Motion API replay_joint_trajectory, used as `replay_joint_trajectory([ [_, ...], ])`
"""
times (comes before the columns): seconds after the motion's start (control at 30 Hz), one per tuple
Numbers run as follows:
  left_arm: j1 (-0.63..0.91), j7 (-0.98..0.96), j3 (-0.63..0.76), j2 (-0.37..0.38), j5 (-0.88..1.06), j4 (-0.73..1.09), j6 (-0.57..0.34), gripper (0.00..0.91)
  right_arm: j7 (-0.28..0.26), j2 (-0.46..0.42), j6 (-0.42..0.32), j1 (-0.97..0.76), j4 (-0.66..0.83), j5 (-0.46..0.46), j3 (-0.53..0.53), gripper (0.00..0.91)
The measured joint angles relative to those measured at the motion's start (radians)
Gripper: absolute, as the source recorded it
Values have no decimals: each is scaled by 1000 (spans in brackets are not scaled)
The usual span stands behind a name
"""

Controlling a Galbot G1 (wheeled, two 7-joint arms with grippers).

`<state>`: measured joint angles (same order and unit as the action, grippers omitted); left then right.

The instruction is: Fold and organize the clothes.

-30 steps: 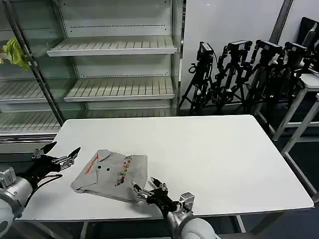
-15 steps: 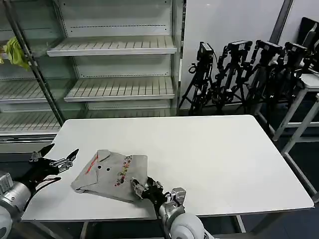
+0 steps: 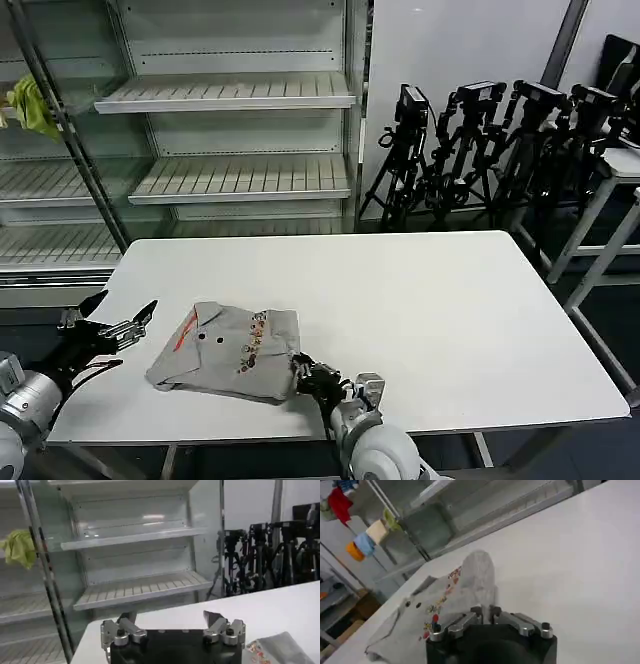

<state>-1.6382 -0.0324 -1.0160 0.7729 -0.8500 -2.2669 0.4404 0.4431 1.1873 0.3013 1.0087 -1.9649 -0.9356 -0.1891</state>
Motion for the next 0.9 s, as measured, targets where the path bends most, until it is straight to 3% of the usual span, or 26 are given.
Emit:
replay_joint_trajectory([
  [0.43, 7, 4, 21, 38, 3, -25, -5, 907, 14, -154, 24, 40, -93, -48, 105, 0],
  [0.9, 17, 4, 44, 74, 4, -58, -3, 907, -9, -381, 79, 135, -182, -82, 307, 0],
])
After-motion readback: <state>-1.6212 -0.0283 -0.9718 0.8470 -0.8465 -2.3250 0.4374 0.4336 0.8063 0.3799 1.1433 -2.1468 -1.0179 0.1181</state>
